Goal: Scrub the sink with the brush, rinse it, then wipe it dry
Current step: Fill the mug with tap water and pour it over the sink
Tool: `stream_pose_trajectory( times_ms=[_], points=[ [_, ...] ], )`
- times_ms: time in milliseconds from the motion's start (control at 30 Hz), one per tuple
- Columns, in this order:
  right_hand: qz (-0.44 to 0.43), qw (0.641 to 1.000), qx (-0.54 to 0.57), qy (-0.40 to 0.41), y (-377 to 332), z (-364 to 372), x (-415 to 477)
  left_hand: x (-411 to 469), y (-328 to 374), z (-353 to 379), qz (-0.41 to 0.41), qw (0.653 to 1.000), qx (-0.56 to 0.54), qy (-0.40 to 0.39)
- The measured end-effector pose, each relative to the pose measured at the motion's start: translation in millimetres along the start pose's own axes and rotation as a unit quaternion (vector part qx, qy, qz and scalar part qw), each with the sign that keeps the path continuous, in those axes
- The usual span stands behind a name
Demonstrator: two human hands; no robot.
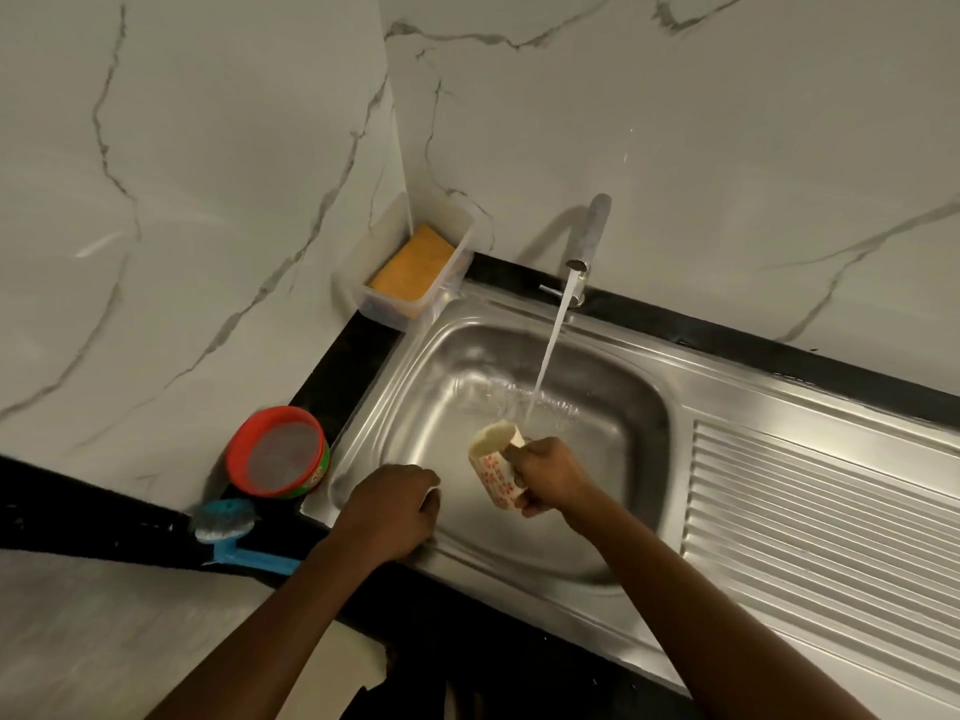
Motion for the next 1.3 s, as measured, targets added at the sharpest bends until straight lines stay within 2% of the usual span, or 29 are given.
stream_pose_trajectory(
  times_ms=[100, 167, 267, 333, 400, 467, 500, 567, 667, 767, 900, 1000, 1033, 1067, 1100, 1133, 1167, 1200, 1233, 1300],
  points=[
    [0.058, 0.997, -0.043, -0.035, 20, 0, -8, 4, -4, 1, 0.008, 1.000, -0.001, -0.005],
    [0.078, 0.995, -0.029, -0.054, 27, 3, -13, 9, -2, 1, 0.017, 1.000, -0.007, -0.010],
    [0.075, 0.994, 0.072, -0.025, 30, -2, -14, 16, 4, 1, 0.031, 0.999, -0.003, -0.020],
    [0.057, 0.977, 0.201, 0.033, 32, -14, -12, 20, 10, -1, 0.044, 0.999, 0.008, -0.019],
    [0.037, 0.927, 0.360, 0.102, 35, -26, -16, 23, 16, -3, 0.059, 0.998, 0.012, -0.014],
    [0.022, 0.854, 0.495, 0.160, 44, -34, -23, 25, 21, -4, 0.070, 0.997, 0.014, -0.014],
    [0.020, 0.824, 0.535, 0.185, 48, -37, -28, 26, 23, -4, 0.073, 0.997, 0.016, -0.015],
    [0.028, 0.800, 0.561, 0.211, 57, -39, -38, 28, 27, -5, 0.081, 0.996, 0.015, -0.017],
    [0.044, 0.807, 0.550, 0.209, 68, -27, -48, 31, 32, -4, 0.091, 0.996, 0.007, -0.022],
    [0.054, 0.816, 0.550, 0.169, 71, -11, -48, 34, 34, -2, 0.094, 0.995, 0.010, -0.030],
    [0.051, 0.854, 0.505, 0.111, 62, -6, -45, 34, 34, -1, 0.097, 0.995, 0.011, -0.037],
    [0.012, 0.904, 0.407, 0.126, 45, -27, -48, 32, 32, 0, 0.096, 0.994, 0.014, -0.042],
    [0.003, 0.937, 0.322, 0.137, 39, -38, -48, 31, 31, 0, 0.094, 0.995, 0.016, -0.041],
    [-0.003, 0.972, 0.183, 0.146, 30, -50, -49, 30, 29, -1, 0.092, 0.995, 0.018, -0.038],
    [-0.005, 0.988, 0.000, 0.153, 17, -61, -51, 29, 28, -3, 0.090, 0.995, 0.019, -0.035],
    [-0.007, 0.967, -0.197, 0.159, 1, -67, -54, 27, 26, -4, 0.087, 0.995, 0.019, -0.033],
    [-0.013, 0.914, -0.375, 0.153, -13, -67, -57, 26, 23, -4, 0.084, 0.996, 0.018, -0.032],
    [-0.031, 0.844, -0.520, 0.125, -25, -59, -60, 24, 21, -4, 0.080, 0.996, 0.017, -0.033],
    [-0.053, 0.771, -0.630, 0.075, -31, -47, -62, 22, 19, -3, 0.077, 0.996, 0.016, -0.035],
    [-0.074, 0.637, -0.766, -0.036, -25, -23, -70, 20, 18, -1, 0.074, 0.996, 0.012, -0.042]
  ],
)
Point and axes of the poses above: each hand's wrist, its own x-axis towards the middle knuckle, its own z-axis out of the palm, y = z × x, the point moved 10 cm from there along x, towards the middle knuckle, and after that the axes turned 11 degrees about -y, right-handed, at the moved point
